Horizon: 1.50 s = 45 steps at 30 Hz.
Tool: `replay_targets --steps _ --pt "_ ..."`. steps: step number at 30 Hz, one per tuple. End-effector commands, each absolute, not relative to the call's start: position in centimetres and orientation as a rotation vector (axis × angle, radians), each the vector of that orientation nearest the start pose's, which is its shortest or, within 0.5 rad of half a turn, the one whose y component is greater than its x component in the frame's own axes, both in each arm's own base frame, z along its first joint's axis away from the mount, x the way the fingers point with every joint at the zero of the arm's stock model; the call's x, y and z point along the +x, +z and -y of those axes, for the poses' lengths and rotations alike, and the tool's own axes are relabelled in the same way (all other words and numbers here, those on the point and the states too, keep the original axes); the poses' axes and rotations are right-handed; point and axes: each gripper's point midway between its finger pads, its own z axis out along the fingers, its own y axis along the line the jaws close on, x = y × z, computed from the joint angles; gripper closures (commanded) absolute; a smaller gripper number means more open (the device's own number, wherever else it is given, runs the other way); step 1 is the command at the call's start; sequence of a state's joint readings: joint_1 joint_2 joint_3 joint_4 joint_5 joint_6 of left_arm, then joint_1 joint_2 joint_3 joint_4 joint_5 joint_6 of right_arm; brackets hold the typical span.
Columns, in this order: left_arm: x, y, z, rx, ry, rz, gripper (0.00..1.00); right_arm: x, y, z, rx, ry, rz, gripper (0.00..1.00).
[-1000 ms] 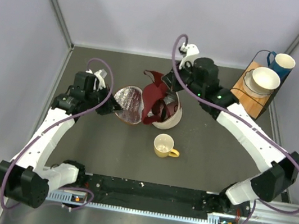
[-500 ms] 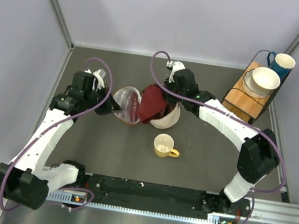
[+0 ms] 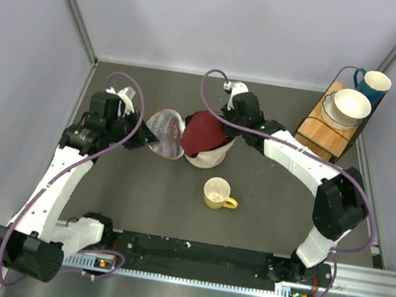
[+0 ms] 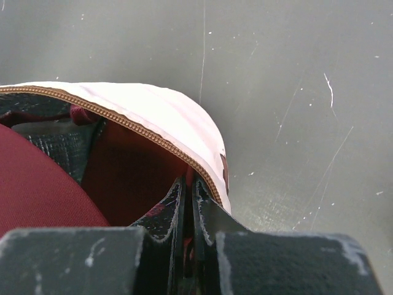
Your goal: Unzip the laundry bag and remove the bra
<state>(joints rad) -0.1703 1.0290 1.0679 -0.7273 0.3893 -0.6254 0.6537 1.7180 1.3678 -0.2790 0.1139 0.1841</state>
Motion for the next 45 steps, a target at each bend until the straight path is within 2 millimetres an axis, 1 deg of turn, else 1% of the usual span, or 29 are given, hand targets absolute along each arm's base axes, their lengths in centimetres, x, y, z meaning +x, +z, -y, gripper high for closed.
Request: replay_targets --steps 1,4,5,6,7,9,10,11,13,14,15,16,17,18,19,21,22,23,26,27,31,35,37,38,39,40,42,43,45 --pt "26.6 27.6 13.4 -0.27 -0.87 -2.195 1.0 40.2 18.7 -27.4 -0.44 0.291 -2.118 1.0" --pt "26.6 26.8 13.8 -0.272 -0.892 -2.221 1.0 39.7 19.1 -28.4 -0.453 0.352 -2.128 1.0" --pt "26.7 26.6 13.8 -0.274 -0.889 -2.225 1.0 39.7 19.7 -28.7 -0.447 0.377 -2.122 0.99" --pt "26.8 26.4 13.8 -0.276 -0.888 -2.226 1.0 39.3 20.2 -28.9 -0.449 0.402 -2.121 0.89" --pt "26.9 26.1 13.8 -0.277 -0.887 -2.229 1.0 38.8 21.6 -29.4 -0.447 0.461 -2.098 0.67" --pt "26.9 25.9 13.9 -0.276 -0.896 -2.24 1.0 38.1 23.5 -30.0 -0.438 0.522 -2.066 0.51" --pt "26.9 25.8 13.9 -0.276 -0.893 -2.241 1.0 37.7 24.6 -30.2 -0.431 0.548 -2.047 0.38" --pt "26.9 25.8 13.9 -0.275 -0.89 -2.242 1.0 36.9 26.5 -30.3 -0.433 0.598 -2.011 0.33" --pt "26.9 25.9 13.8 -0.276 -0.886 -2.237 1.0 36.1 28.5 -30.4 -0.42 0.658 -1.976 0.25" --pt "26.9 25.9 13.7 -0.278 -0.884 -2.235 1.0 35.4 30.1 -30.2 -0.417 0.682 -1.942 0.23" --pt "27.0 25.9 13.7 -0.278 -0.882 -2.233 1.0 35.1 31.0 -30.2 -0.412 0.703 -1.925 0.22" --pt "27.0 25.8 13.8 -0.281 -0.887 -2.237 1.0 34.8 31.8 -30.0 -0.407 0.714 -1.91 0.13" --pt "27.1 25.8 13.8 -0.281 -0.89 -2.234 1.0 34.5 32.8 -29.6 -0.398 0.715 -1.892 0.09" --pt "27.0 25.9 13.8 -0.277 -0.892 -2.234 1.0 34.4 33.2 -29.3 -0.391 0.704 -1.885 0.07" --pt "27.0 25.9 13.8 -0.278 -0.889 -2.232 1.0 34.6 33.5 -28.7 -0.369 0.67 -1.884 0.01" --pt "27.1 25.7 13.7 -0.281 -0.882 -2.233 1.0 34.7 33.5 -27.3 -0.349 0.595 -1.893 0.01" --pt "27.1 25.6 13.7 -0.281 -0.883 -2.236 1.0 35.2 33.4 -26.2 -0.312 0.529 -1.899 0.01" --pt "27.1 25.6 13.8 -0.279 -0.883 -2.238 1.0 35.2 32.7 -25.4 -0.302 0.483 -1.927 0.01" --pt "27.2 25.5 13.6 -0.28 -0.874 -2.237 1.0 35.5 31.9 -23.1 -0.248 0.352 -1.954 0.01" --pt "27.3 25.6 13.6 -0.277 -0.864 -2.233 1.0 35.5 31.2 -22.3 -0.233 0.312 -1.979 0.01" --pt "27.7 25.4 12.5 -0.264 -0.778 -2.22 1.0 35.1 29.8 -19.4 -0.148 0.171 -2.008 0.01" --pt "28.2 25.1 11.5 -0.253 -0.687 -2.225 1.0 34.4 29.0 -18.7 -0.135 0.151 -2.037 0.01" --pt "28.3 25.2 11.3 -0.232 -0.668 -2.227 0.87 34.1 28.3 -18.4 -0.134 0.137 -2.056 0.01" --pt "28.2 25.3 11.2 -0.226 -0.66 -2.231 0.75 34.0 28.2 -18.3 -0.134 0.138 -2.059 0.01" --pt "28.3 25.4 11.0 -0.226 -0.641 -2.222 0.45 33.9 28.1 -18.2 -0.132 0.139 -2.061 0.01" --pt "28.2 25.6 10.8 -0.206 -0.627 -2.213 0.31 33.8 27.7 -18.2 -0.137 0.136 -2.071 0.01" --pt "28.1 26.0 10.6 -0.188 -0.609 -2.201 0.16 33.7 27.4 -18.1 -0.132 0.129 -2.077 0.01" --pt "28.1 26.6 10.3 -0.173 -0.588 -2.185 0.04 33.7 27.3 -18.1 -0.13 0.128 -2.079 0.01" --pt "28.0 27.2 9.9 -0.168 -0.558 -2.176 0.01 33.6 27.1 -18.0 -0.13 0.129 -2.082 0.01"
